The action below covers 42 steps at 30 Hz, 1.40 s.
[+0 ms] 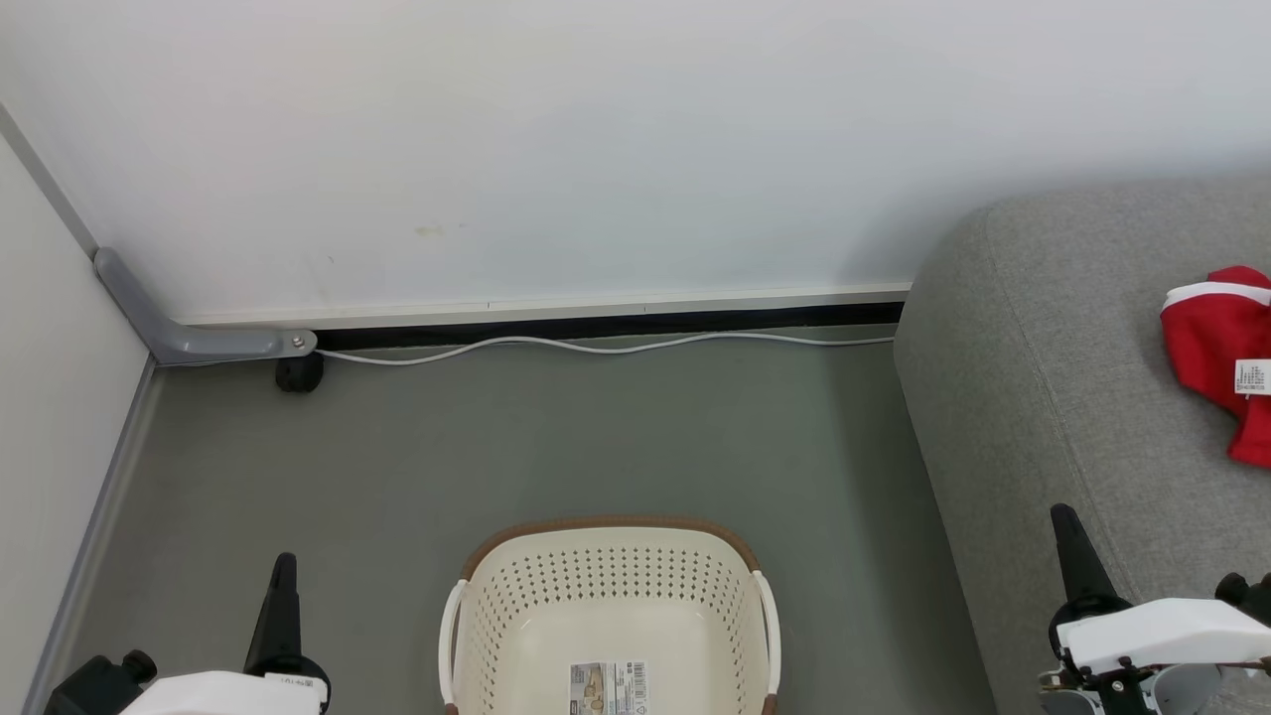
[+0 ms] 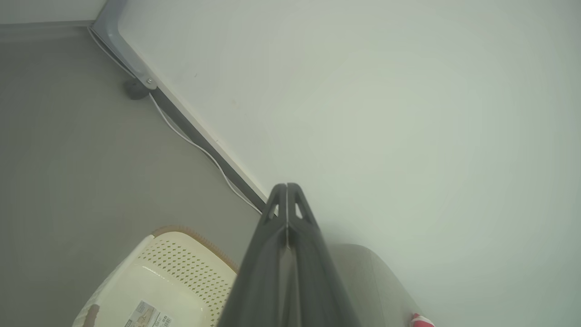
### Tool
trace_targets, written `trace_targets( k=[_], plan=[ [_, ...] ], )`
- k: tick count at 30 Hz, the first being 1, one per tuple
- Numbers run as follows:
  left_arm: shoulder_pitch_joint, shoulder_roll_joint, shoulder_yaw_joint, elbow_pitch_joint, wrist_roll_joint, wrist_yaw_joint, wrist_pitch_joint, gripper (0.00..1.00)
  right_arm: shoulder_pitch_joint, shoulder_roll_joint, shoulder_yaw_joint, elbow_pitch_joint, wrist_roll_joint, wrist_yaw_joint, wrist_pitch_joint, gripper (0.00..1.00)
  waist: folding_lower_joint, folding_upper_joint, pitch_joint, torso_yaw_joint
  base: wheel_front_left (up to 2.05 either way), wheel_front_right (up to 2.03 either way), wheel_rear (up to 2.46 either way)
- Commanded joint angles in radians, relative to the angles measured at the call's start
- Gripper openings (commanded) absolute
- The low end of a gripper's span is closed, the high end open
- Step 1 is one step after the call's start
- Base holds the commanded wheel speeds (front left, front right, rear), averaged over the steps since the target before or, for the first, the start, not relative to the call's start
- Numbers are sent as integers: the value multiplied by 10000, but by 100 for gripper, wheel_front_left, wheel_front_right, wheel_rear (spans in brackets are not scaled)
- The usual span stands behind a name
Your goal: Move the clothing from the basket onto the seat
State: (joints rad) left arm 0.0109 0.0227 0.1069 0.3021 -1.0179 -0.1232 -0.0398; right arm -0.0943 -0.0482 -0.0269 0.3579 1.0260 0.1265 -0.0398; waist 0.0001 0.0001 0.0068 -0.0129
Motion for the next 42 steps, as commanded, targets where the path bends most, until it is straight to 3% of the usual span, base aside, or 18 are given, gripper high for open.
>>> trace_targets(
  k=[1, 42],
  plan=[
    [-595, 184, 139, -302, -329, -45, 73, 0, -222, -82, 48, -380, 308, 30, 109, 0, -1, -1, -1, 4, 0, 0, 0],
    [-1087, 259, 84, -521, -4935, -70, 1279, 0, -152, -31, -714, -1001, 4863, 40, 1287, 0, -1, -1, -31, 107, 0, 0, 0]
  ],
)
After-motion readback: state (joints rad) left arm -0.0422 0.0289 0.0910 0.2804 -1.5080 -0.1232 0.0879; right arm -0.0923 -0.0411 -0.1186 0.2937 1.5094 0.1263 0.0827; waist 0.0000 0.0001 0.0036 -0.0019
